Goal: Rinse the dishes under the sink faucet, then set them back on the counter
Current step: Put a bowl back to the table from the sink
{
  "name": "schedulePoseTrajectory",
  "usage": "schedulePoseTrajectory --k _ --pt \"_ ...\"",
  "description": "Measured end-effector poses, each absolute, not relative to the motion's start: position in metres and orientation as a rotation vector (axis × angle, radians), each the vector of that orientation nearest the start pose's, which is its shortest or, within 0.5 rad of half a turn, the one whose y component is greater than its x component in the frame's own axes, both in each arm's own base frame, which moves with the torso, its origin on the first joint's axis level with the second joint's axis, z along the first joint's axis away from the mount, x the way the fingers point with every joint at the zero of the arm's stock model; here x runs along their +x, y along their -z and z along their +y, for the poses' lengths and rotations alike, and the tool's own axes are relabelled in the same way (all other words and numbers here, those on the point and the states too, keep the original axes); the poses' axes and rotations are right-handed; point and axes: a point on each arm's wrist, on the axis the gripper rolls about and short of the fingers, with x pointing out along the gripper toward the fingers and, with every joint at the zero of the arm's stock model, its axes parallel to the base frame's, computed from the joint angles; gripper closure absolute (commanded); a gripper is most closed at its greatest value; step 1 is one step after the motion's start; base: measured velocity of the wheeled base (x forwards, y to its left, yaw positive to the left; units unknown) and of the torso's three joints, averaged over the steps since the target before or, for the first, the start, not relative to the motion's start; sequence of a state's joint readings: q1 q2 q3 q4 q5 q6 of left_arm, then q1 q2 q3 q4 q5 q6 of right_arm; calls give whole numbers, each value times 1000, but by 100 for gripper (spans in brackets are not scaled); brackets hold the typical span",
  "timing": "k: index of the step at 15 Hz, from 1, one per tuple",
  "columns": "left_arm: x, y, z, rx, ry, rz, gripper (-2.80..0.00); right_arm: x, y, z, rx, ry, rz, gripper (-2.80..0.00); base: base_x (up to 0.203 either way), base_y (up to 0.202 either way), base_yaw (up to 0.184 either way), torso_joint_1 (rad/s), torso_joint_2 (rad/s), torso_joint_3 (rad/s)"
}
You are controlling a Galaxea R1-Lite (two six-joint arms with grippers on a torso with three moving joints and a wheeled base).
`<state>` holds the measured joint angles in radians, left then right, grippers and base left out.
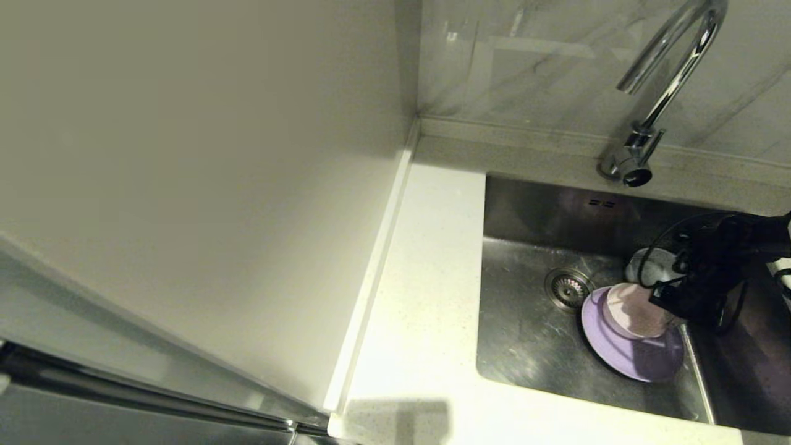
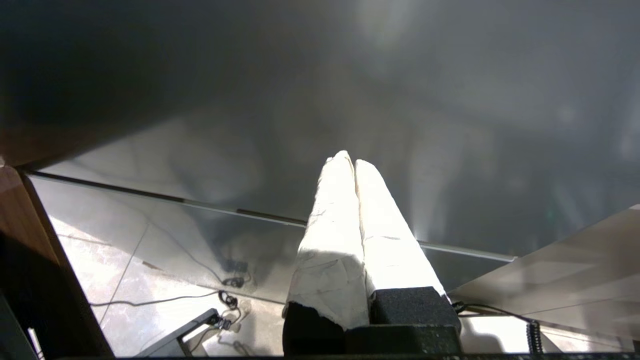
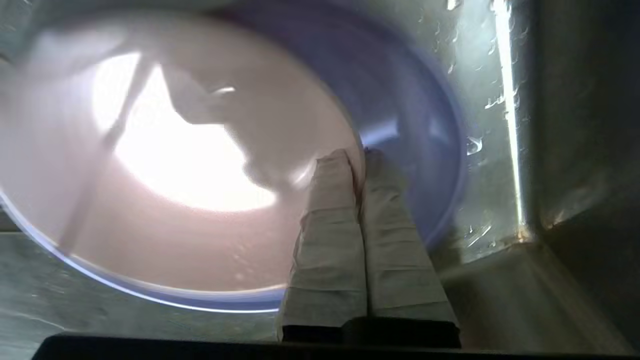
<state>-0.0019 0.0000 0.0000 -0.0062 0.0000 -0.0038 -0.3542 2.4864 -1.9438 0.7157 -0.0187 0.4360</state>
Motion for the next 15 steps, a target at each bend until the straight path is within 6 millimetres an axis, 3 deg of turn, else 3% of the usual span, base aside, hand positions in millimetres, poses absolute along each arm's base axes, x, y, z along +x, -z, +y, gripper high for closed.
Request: schedulePoseTrajectory --k 4,8,15 --pt "-23 -76 0 -4 2 -7 0 423 -71 -161 582 607 1157 0 0 0 0 0 0 0" --pt "-23 -76 0 -4 2 -7 0 406 -104 -161 578 622 1143 0 0 0 0 0 0 0" --pt "-23 -76 0 -4 2 -7 0 344 -175 -139 474 579 1090 0 0 0 0 0 0 0"
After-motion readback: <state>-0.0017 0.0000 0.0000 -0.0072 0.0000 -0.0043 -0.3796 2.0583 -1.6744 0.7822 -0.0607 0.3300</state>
